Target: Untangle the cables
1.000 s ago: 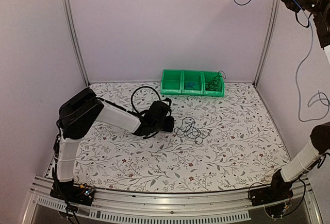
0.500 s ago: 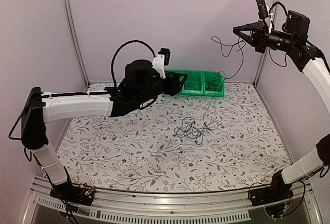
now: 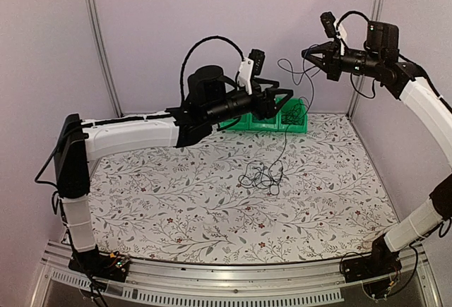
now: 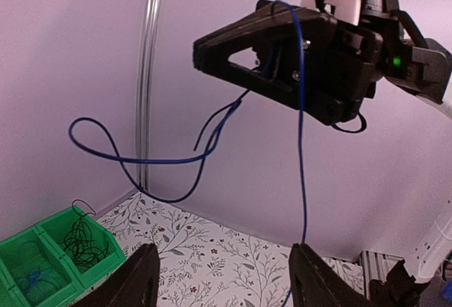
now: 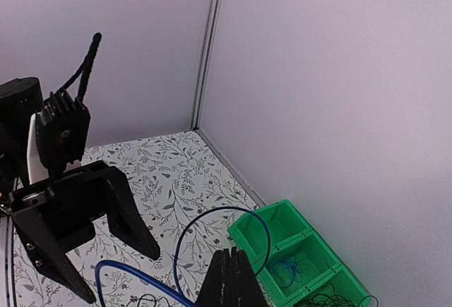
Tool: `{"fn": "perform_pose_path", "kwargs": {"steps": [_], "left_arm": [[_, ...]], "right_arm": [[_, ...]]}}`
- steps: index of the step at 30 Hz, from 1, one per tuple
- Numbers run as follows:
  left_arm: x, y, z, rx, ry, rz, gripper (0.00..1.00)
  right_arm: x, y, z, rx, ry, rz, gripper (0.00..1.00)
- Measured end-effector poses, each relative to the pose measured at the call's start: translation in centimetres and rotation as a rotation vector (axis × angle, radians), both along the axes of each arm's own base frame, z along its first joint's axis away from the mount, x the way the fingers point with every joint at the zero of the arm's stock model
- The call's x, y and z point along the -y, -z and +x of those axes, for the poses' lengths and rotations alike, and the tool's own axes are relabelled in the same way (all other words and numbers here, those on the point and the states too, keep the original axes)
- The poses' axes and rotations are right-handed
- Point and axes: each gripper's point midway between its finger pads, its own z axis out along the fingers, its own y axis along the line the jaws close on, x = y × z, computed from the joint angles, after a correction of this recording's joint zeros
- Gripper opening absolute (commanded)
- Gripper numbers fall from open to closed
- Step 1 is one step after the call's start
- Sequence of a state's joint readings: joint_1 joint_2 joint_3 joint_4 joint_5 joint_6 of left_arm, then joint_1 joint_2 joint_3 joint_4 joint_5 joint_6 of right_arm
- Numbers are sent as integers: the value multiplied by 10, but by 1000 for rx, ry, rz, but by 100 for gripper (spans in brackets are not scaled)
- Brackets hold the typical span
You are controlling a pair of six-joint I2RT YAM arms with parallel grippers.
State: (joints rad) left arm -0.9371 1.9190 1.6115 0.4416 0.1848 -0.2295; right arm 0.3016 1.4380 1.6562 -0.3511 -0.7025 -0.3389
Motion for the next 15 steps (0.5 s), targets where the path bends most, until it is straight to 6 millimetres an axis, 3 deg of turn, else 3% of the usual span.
{"fn": "perform_pose_path", "kwargs": {"steps": [7,11,15], "left_arm": [[33,5,-23,33,164,20,66],[43,-6,-28,48,197,6,65],[56,-4,-19,43,196,1,60]], "right_arm": [[2,33,27,-88,93,-50,0],[2,34,29,-90,106,-54,0],[0,33,28,-89,106,-55,0]]}}
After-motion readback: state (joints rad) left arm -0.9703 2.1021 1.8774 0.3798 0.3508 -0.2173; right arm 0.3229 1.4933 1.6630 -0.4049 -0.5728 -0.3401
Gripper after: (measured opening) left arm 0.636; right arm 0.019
